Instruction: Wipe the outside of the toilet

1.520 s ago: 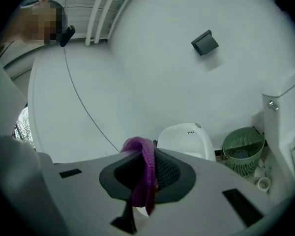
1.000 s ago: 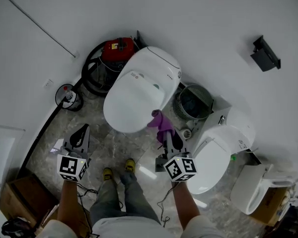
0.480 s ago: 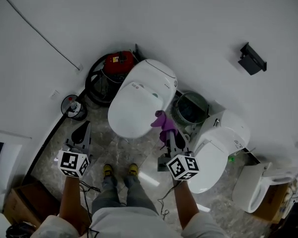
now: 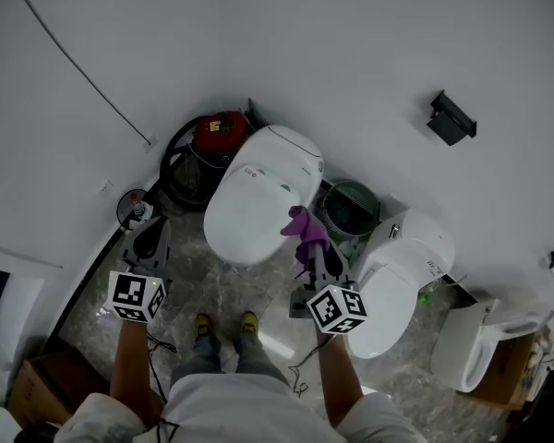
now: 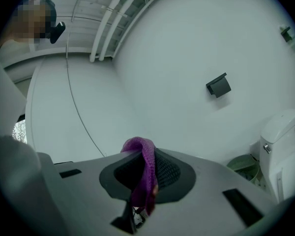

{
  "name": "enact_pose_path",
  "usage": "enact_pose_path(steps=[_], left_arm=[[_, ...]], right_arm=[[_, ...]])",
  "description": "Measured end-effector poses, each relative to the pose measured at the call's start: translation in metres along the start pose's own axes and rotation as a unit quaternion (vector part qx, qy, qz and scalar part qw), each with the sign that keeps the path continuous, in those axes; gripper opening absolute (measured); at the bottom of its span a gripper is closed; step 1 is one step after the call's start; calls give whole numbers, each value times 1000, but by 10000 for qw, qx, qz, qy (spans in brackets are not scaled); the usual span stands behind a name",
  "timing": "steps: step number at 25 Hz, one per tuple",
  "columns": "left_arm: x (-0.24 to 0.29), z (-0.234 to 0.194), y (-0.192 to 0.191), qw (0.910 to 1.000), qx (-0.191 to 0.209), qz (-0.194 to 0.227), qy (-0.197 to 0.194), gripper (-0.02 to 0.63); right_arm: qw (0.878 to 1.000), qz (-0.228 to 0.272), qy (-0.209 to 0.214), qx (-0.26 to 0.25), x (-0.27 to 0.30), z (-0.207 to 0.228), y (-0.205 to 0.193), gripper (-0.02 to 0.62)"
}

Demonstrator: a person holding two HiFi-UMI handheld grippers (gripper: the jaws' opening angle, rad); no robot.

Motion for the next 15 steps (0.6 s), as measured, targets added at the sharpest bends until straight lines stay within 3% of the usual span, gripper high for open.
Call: enact_pose_path(steps=[15], left_arm=[[-34, -18, 41, 9991, 72, 399, 87, 14]], right_arm=[[9992, 240, -185, -255, -37, -32, 22, 54]])
Point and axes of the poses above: the fingertips, and each gripper's own axes: x forward along the fingers, z to its right, y out of its top, the point moved 10 cm from there along -x, backward along the fingers, and after that the axes turned 1 degree about -x, right-handed, at the moved point
